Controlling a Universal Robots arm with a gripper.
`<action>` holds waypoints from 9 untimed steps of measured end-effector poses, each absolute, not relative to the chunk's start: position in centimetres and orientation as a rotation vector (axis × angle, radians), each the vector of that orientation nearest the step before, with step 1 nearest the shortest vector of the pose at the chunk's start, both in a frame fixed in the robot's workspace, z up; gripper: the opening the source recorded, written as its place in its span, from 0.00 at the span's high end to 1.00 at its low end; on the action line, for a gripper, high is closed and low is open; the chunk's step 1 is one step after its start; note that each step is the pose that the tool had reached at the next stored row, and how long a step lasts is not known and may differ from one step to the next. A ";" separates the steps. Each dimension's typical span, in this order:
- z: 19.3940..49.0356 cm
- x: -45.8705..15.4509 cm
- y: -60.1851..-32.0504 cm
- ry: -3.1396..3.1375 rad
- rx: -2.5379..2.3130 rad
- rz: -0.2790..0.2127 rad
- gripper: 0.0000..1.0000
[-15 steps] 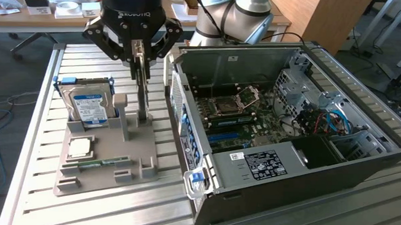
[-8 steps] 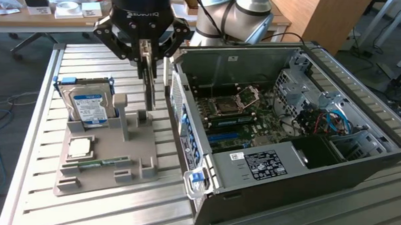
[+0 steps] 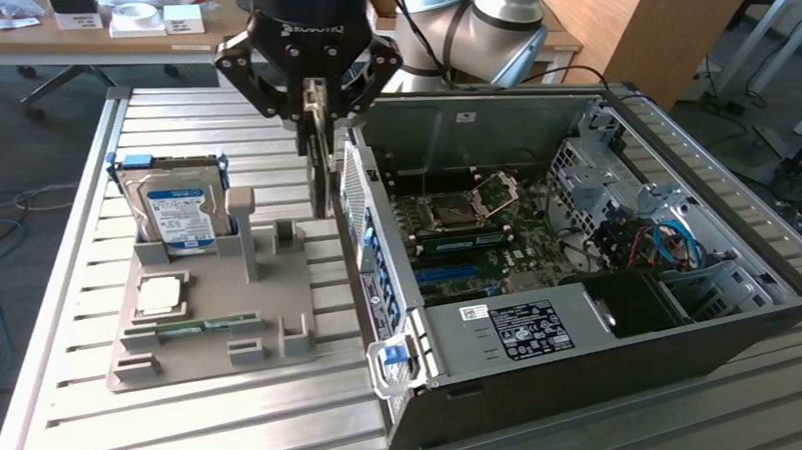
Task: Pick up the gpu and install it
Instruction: 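Pick up the gpu and move the gpu toward the slot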
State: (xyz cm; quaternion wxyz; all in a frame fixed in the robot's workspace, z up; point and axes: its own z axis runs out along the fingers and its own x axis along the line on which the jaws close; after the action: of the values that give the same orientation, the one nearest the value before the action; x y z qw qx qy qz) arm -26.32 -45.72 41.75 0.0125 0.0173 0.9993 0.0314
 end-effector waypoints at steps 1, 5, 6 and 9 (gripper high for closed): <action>41.7 -26.1 -45.7 3.115 0.054 0.099 0.73; 41.7 -24.8 -45.7 3.115 0.054 0.102 0.73; 41.7 -24.5 -45.7 3.115 0.054 0.103 0.73; 41.7 -23.4 -45.7 3.115 0.054 0.105 0.73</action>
State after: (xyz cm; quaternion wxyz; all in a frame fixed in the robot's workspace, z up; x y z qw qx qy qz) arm -23.38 -45.72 41.75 0.0124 0.0173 0.9992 0.0336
